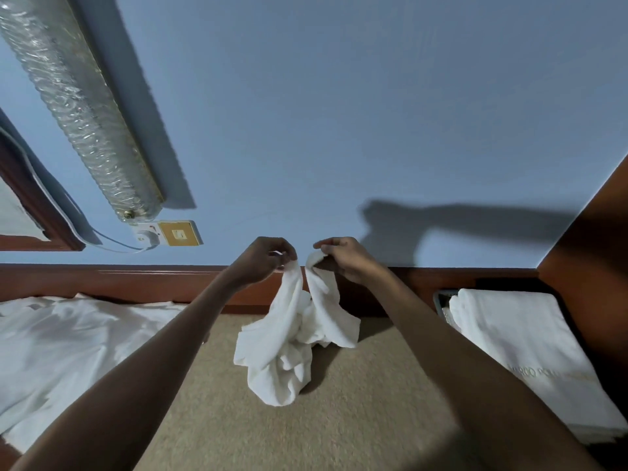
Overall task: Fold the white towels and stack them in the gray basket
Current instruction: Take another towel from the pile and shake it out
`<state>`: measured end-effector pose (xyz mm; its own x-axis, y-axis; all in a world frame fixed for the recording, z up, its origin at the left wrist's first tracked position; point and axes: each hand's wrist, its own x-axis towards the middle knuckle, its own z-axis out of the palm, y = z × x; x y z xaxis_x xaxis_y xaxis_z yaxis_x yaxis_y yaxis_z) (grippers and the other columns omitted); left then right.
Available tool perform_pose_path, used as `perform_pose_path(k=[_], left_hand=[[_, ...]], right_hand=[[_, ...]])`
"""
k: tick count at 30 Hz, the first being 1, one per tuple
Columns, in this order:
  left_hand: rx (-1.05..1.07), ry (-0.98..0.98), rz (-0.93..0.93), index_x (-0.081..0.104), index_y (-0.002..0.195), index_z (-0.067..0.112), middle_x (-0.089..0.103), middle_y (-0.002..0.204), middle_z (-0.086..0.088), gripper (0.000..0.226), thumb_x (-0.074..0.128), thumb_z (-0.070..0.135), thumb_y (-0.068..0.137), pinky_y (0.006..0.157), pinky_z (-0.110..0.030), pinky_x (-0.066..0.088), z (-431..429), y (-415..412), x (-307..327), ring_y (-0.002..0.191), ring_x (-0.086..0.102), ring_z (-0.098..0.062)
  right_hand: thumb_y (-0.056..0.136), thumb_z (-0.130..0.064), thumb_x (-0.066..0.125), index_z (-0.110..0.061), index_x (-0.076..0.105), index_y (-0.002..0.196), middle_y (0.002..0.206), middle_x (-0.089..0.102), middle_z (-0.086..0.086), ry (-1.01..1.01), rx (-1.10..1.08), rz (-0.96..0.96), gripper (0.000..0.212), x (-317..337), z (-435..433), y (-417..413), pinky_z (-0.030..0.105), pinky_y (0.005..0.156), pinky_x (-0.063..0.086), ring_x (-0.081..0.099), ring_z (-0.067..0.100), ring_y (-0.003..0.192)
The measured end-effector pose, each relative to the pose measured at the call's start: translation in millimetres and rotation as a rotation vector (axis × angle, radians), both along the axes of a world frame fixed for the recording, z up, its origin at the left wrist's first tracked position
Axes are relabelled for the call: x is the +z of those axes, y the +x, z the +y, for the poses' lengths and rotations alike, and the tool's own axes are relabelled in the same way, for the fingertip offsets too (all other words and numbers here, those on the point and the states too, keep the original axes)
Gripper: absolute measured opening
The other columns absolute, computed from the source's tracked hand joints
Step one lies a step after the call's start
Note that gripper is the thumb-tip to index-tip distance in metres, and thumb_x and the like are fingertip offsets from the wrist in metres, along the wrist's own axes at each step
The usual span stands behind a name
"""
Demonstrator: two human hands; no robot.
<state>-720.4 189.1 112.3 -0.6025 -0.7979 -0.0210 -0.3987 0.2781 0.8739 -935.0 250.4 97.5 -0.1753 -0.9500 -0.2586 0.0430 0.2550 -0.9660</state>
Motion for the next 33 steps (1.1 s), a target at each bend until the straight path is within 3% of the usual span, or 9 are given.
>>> perform_pose_path(k=[7, 11, 14, 17, 19, 22, 26, 30, 33], left_hand=[[0.081, -0.146, -0.011, 0.077, 0.104, 0.022, 0.075, 0.104, 0.011, 0.031, 0.09, 0.032, 0.077, 0.083, -0.018, 0.056, 18, 11, -10, 0.096, 0.071, -0.002], [0.25, -0.244, 0.018, 0.079, 0.099, 0.012, 0.076, 0.097, 0.01, 0.023, 0.086, 0.028, 0.082, 0.08, -0.016, 0.057, 25, 5, -27, 0.087, 0.072, 0.001], [0.265, -0.248, 0.011, 0.076, 0.096, 0.013, 0.076, 0.09, 0.009, 0.014, 0.078, 0.026, 0.091, 0.077, -0.02, 0.057, 27, 4, -31, 0.083, 0.072, 0.0], [0.292, -0.285, -0.018, 0.07, 0.096, 0.014, 0.073, 0.084, 0.005, 0.014, 0.071, 0.028, 0.097, 0.071, -0.029, 0.057, 29, 6, -28, 0.079, 0.069, -0.009], [0.301, -0.235, 0.031, 0.067, 0.1, 0.014, 0.073, 0.085, 0.001, 0.01, 0.07, 0.024, 0.097, 0.072, -0.034, 0.057, 29, 10, -24, 0.078, 0.069, -0.015], [0.273, -0.096, 0.172, 0.065, 0.112, 0.017, 0.077, 0.088, -0.008, 0.016, 0.069, 0.012, 0.097, 0.078, -0.041, 0.059, 29, 18, -14, 0.085, 0.072, -0.031], [0.286, -0.166, 0.171, 0.076, 0.109, 0.016, 0.077, 0.093, 0.0, 0.015, 0.069, 0.01, 0.096, 0.072, -0.02, 0.056, 22, 29, 4, 0.084, 0.073, -0.011], [0.271, -0.211, 0.141, 0.077, 0.099, 0.017, 0.077, 0.091, 0.004, 0.006, 0.073, 0.016, 0.095, 0.072, -0.017, 0.054, 10, 43, 25, 0.081, 0.071, -0.004], [0.199, -0.316, 0.046, 0.075, 0.092, 0.023, 0.076, 0.09, 0.005, 0.011, 0.071, 0.013, 0.095, 0.077, -0.025, 0.056, -5, 56, 49, 0.086, 0.071, -0.011]], right_hand=[[0.09, -0.001, 0.067, -0.003, 0.075, 0.089, 0.102, 0.076, 0.021, 0.119, -0.078, -0.07, 0.008, -16, -18, 22, 0.041, 0.094, 0.059, 0.075, 0.032, 0.094], [0.073, -0.016, 0.081, -0.002, 0.078, 0.087, 0.094, 0.077, 0.018, 0.175, -0.01, -0.047, 0.021, -27, -23, 23, 0.045, 0.099, 0.056, 0.075, 0.033, 0.094], [0.097, -0.013, 0.066, 0.002, 0.07, 0.096, 0.089, 0.076, 0.02, 0.143, 0.045, -0.087, 0.016, -22, -12, 24, 0.033, 0.079, 0.063, 0.076, 0.026, 0.079], [0.101, -0.046, 0.057, -0.015, 0.066, 0.094, 0.084, 0.074, 0.004, 0.045, 0.241, 0.152, 0.034, -21, 2, 20, 0.024, 0.061, 0.055, 0.068, 0.014, 0.065], [0.097, -0.058, 0.058, -0.021, 0.067, 0.092, 0.078, 0.066, -0.004, -0.018, 0.296, 0.32, 0.038, -22, 3, 16, 0.022, 0.059, 0.045, 0.059, 0.008, 0.061], [0.095, -0.05, 0.065, -0.022, 0.068, 0.092, 0.081, 0.063, -0.003, -0.139, 0.3, 0.478, 0.028, -17, -2, 18, 0.023, 0.06, 0.04, 0.054, 0.008, 0.064], [0.096, -0.05, 0.064, -0.035, 0.065, 0.085, 0.1, 0.067, -0.011, -0.287, 0.311, 0.589, 0.018, -1, -12, 30, 0.024, 0.074, 0.045, 0.065, 0.003, 0.093], [0.098, -0.046, 0.062, -0.03, 0.063, 0.084, 0.074, 0.06, -0.016, -0.369, 0.313, 0.598, 0.021, 20, -17, 45, 0.017, 0.063, 0.039, 0.054, -0.001, 0.066], [0.096, -0.046, 0.064, -0.028, 0.065, 0.08, 0.074, 0.062, -0.01, -0.367, 0.321, 0.602, 0.025, 39, -24, 52, 0.026, 0.063, 0.04, 0.053, 0.006, 0.065]])
